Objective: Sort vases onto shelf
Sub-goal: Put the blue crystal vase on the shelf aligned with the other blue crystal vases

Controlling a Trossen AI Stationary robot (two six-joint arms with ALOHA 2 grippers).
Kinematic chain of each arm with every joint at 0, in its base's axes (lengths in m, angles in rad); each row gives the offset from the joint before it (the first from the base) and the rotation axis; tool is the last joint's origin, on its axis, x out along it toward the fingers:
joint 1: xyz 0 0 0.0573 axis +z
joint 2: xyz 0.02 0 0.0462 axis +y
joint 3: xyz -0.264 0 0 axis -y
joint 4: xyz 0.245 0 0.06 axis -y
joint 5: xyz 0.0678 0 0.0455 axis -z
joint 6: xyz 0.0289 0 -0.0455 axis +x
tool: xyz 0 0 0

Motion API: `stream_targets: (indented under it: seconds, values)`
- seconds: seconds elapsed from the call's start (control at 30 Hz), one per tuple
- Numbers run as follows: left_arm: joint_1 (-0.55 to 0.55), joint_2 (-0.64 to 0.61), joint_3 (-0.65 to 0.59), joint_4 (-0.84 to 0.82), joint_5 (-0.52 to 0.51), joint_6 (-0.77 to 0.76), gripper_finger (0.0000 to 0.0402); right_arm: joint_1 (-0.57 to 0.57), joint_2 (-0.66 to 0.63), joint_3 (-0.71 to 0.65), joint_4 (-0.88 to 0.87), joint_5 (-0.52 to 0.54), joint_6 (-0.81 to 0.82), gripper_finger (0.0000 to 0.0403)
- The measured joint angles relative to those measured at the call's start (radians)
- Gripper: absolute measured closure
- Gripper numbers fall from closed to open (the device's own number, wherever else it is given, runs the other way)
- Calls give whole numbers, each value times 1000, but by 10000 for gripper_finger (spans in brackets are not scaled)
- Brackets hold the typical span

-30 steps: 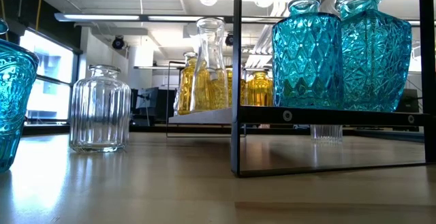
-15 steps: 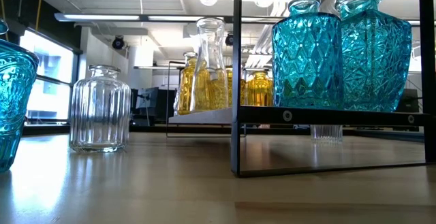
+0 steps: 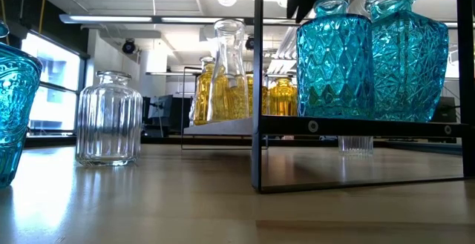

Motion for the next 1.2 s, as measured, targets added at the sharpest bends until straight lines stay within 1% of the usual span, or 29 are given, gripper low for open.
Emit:
stream_targets:
  seconds: [0.27, 0.37, 0.47, 0.53, 0.67, 0.83, 0.9, 0.93, 1.07, 1.1, 1.2]
  values:
    - [0, -197, -163, 4, 1, -83, 402, -96, -2, 0, 0, -9, 5, 258]
    - [0, -249, -217, 10, 27, -116, 402, -123, -1, 0, 0, -41, 31, 258]
    - [0, -285, -267, 11, 68, -131, 402, -111, 2, 0, 2, -109, 92, 258]
    - [0, -304, -302, 12, 86, -131, 402, -70, 3, 0, 20, -129, 138, 258]
    - [0, -323, -367, 22, 94, -130, 402, 61, 5, 0, 102, -128, 210, 258]
    - [0, -324, -434, 62, 108, -111, 402, 253, 5, 0, 379, -122, 287, 258]
    - [0, -325, -458, 82, 126, -86, 402, 326, 5, 0, 499, -88, 289, 258]
    - [0, -325, -468, 97, 129, -76, 402, 360, 5, 0, 546, -53, 289, 258]
    - [0, -325, -492, 136, 130, -47, 401, 482, 5, 0, 638, 131, 290, 258]
    - [0, -325, -494, 145, 130, -42, 402, 509, 5, 0, 652, 150, 292, 258]
    - [0, -325, -497, 161, 131, -38, 402, 578, 13, 1, 697, 151, 286, 258]
